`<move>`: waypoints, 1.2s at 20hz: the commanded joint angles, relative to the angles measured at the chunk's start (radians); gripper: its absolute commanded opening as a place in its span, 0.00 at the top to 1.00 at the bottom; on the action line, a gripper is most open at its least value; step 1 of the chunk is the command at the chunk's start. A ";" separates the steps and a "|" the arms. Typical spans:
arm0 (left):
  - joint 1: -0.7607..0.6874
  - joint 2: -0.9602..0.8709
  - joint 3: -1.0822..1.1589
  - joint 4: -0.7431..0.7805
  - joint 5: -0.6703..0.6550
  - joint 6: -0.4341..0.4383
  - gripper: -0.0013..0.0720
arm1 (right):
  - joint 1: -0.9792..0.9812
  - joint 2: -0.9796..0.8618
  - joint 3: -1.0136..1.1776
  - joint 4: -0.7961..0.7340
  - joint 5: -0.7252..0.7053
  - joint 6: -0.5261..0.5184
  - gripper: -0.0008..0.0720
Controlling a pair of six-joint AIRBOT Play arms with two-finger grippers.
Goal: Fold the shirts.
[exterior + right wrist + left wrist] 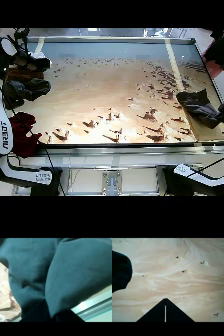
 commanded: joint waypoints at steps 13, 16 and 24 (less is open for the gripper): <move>0.000 0.001 0.000 0.000 0.001 0.001 0.96 | 0.000 0.233 0.422 0.065 0.056 0.045 0.45; 0.000 0.001 0.000 0.000 0.001 0.001 0.96 | 0.045 0.248 0.481 0.486 -0.099 -0.028 0.45; -0.004 0.001 0.000 -0.081 0.001 0.001 0.96 | 0.731 0.007 0.481 0.527 -0.224 -0.288 0.45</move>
